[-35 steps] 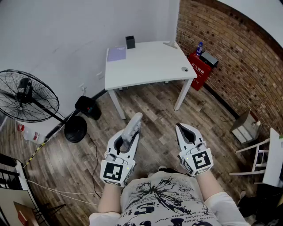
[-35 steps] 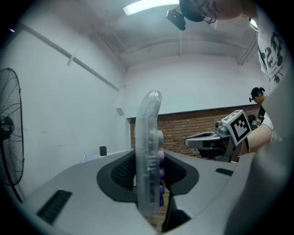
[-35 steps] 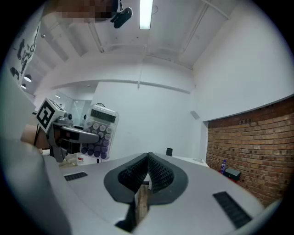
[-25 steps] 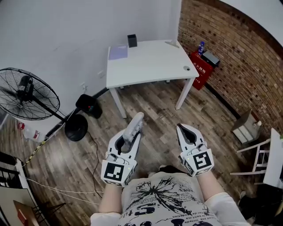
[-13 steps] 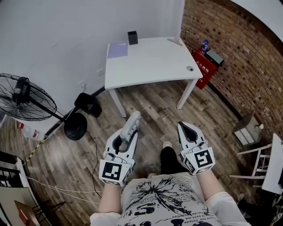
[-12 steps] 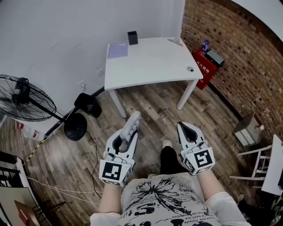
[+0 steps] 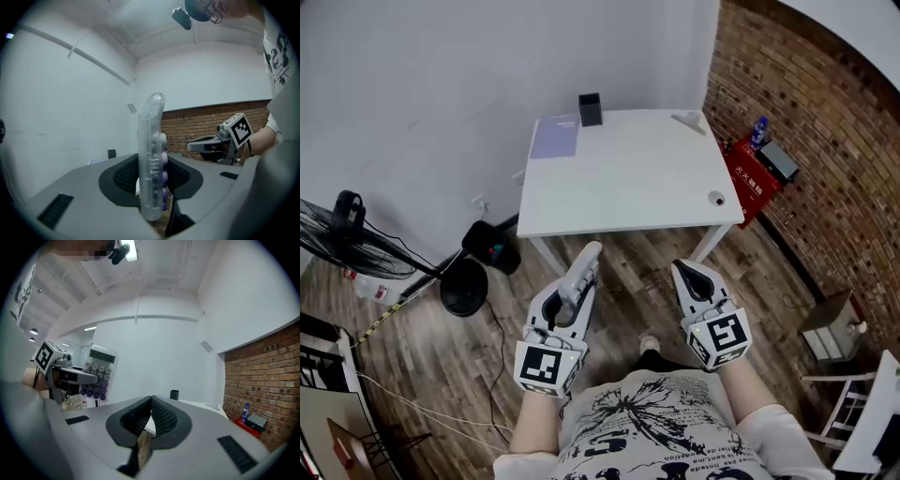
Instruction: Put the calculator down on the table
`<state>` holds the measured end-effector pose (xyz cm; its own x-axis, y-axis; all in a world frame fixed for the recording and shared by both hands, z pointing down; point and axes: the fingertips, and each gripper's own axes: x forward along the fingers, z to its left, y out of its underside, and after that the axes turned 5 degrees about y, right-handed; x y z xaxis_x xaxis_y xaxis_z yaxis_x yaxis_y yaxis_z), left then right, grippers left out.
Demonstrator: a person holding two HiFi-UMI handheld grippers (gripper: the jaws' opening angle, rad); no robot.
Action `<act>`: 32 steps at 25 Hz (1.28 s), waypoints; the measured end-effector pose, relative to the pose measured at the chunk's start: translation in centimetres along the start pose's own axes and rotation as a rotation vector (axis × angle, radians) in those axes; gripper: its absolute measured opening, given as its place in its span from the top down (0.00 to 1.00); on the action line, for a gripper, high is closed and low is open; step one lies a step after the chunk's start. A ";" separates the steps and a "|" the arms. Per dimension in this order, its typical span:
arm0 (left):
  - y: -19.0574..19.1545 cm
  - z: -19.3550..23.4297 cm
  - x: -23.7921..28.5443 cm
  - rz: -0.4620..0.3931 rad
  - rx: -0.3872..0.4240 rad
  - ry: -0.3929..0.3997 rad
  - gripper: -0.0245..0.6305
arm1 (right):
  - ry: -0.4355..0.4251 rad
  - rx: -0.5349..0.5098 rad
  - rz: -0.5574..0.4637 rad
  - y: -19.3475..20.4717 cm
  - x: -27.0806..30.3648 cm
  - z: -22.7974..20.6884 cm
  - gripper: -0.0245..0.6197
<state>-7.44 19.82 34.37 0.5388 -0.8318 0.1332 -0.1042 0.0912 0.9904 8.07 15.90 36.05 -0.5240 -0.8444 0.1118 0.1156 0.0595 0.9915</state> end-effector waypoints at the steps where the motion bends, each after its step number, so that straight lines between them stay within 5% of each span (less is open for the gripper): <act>1: -0.6 0.4 1.7 -0.006 -0.006 -0.006 0.75 | -0.008 -0.005 0.000 -0.3 1.3 -1.5 0.94; 11: -2.1 4.2 15.1 0.006 -0.051 -0.073 0.75 | -0.074 -0.015 -0.003 -1.2 11.1 -12.8 0.94; 22: 1.1 9.9 26.0 0.109 -0.088 -0.007 0.75 | -0.054 -0.003 0.041 0.9 21.1 -18.9 0.94; 32: 6.5 19.4 39.2 0.229 -0.145 0.072 0.75 | 0.016 0.047 0.107 2.9 34.6 -25.8 0.94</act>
<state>-3.21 -22.86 45.29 0.5736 -0.7400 0.3513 -0.1123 0.3538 0.9286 12.01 -26.86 41.11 -0.4969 -0.8403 0.2170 0.1308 0.1746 0.9759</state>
